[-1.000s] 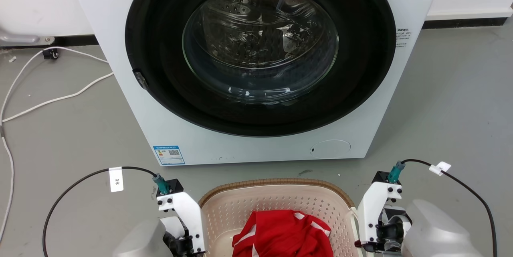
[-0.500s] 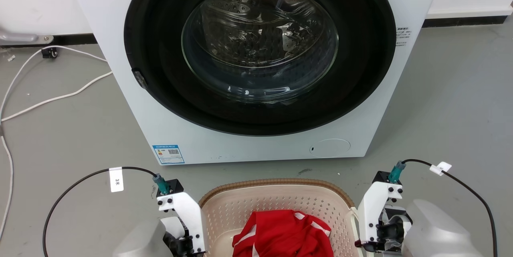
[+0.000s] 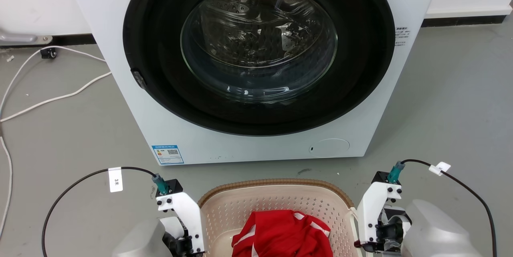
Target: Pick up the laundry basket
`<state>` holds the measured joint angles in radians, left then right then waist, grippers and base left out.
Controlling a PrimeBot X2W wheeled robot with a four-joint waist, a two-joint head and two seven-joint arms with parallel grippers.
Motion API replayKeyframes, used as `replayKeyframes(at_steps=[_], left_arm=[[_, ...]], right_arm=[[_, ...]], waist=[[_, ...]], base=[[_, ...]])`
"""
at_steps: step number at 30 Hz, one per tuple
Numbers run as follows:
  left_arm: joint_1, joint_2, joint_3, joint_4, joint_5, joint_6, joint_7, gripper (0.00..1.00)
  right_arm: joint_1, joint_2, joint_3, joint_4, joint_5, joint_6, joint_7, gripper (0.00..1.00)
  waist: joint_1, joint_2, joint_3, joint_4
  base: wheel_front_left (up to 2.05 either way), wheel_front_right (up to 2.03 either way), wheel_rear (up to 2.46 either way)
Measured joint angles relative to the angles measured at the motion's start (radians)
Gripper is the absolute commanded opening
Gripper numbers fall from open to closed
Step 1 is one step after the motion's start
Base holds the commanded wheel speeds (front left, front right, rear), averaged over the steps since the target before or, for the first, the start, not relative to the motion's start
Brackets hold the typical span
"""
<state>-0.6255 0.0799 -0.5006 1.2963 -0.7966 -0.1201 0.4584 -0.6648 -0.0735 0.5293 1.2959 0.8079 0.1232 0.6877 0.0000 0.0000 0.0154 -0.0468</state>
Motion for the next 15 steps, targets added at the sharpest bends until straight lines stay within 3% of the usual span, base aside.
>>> replayKeyframes(at_steps=[15], left_arm=[[0.002,0.001,-0.007,0.000,-0.008,0.005,-0.013,0.00]], right_arm=[[0.005,0.000,0.013,0.000,0.011,0.000,0.000,0.00]], waist=[[0.0000,0.0000,-0.006,-0.002]], base=[[0.00,0.00,0.00]])
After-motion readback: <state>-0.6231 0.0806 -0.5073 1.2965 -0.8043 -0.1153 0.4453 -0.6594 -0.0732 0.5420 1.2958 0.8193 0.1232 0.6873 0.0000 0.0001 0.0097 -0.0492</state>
